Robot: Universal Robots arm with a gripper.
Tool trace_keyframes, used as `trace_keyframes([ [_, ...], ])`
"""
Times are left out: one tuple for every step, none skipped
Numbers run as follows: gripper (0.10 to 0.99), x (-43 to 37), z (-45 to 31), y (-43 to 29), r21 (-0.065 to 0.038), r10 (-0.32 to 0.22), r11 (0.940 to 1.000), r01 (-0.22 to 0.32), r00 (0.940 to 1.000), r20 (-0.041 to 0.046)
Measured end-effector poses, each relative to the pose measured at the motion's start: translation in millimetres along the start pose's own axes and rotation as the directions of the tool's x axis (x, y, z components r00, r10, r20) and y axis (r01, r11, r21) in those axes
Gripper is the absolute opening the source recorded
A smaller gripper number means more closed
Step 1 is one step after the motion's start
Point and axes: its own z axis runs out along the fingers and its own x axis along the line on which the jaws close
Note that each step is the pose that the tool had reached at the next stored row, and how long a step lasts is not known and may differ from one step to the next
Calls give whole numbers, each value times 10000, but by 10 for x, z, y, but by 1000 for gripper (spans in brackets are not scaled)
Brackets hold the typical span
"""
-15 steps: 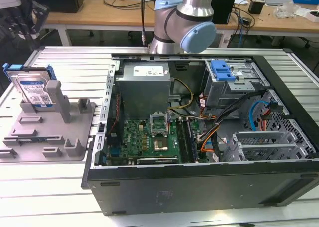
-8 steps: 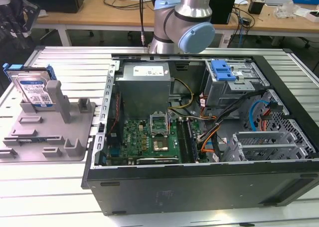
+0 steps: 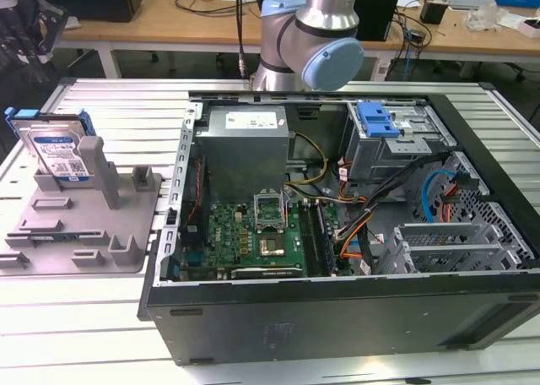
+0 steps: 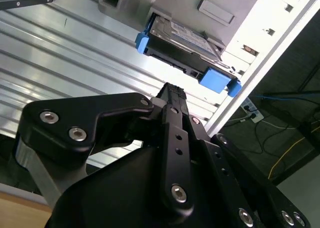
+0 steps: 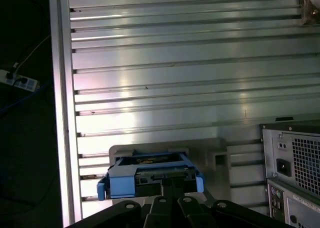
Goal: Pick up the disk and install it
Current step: 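Pick up the disk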
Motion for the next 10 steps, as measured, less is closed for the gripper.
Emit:
trace_keyframes([
  [106, 0, 0, 0, 0, 0, 10000, 0, 10000, 0],
  [106, 0, 0, 0, 0, 0, 10000, 0, 10000, 0],
  [106, 0, 0, 0, 0, 0, 10000, 0, 10000, -1],
  [106, 0, 1, 0, 1, -4, 10000, 4, 10000, -5],
  [106, 1, 1, 0, 0, -52, 10000, 52, 10000, -22],
  [106, 0, 1, 0, -5, -307, 9995, 307, 9995, -62],
  [106, 0, 1, 0, -14, -711, 9975, 711, 9974, -105],
  [106, 0, 2, 0, -25, -1107, 9939, 1107, 9937, -144],
  [106, 0, 3, 0, -34, -1409, 9900, 1408, 9899, -170],
  [106, 1, 5, -1, -42, -1650, 9863, 1650, 9861, -185],
])
